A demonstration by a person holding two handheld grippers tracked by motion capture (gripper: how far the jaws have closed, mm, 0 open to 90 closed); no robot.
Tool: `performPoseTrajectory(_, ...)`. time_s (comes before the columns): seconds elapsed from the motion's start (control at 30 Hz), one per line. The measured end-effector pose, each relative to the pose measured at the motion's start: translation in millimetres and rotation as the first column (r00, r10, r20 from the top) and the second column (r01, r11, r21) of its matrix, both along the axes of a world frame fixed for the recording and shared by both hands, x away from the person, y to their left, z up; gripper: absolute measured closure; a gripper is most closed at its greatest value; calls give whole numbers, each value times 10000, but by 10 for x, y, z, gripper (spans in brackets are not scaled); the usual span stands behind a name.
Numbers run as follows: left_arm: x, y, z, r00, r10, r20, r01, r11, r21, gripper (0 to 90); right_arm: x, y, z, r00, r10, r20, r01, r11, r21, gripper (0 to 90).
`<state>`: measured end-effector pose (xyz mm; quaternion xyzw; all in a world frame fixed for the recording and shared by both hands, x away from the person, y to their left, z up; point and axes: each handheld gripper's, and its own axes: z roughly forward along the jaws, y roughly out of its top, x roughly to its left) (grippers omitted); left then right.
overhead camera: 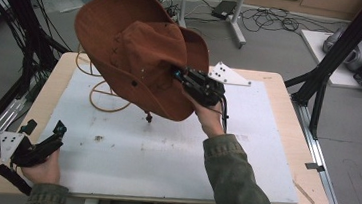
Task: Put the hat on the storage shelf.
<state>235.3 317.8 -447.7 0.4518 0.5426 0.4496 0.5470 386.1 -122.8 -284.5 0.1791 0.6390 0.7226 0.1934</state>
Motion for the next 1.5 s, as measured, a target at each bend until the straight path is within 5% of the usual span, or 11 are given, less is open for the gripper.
performPoseTrajectory(0.5, 27, 14, -13, 10000, -67, -9, 67, 10000, -56, 101, 467, 778, 385, 9999, -154, 71, 156, 9995, -260, 878)
performPoseTrajectory(0.87, 48, 10, -21, 10000, -94, -16, 93, 9999, -71, 101, 693, 1219, 526, 9996, -275, 110, 277, 9994, -210, 878)
performPoseTrajectory(1.5, 60, 11, -26, 9998, -168, -76, 168, 9998, -64, 101, 814, 1557, 146, 9988, -209, -451, 179, 9977, -660, 874)
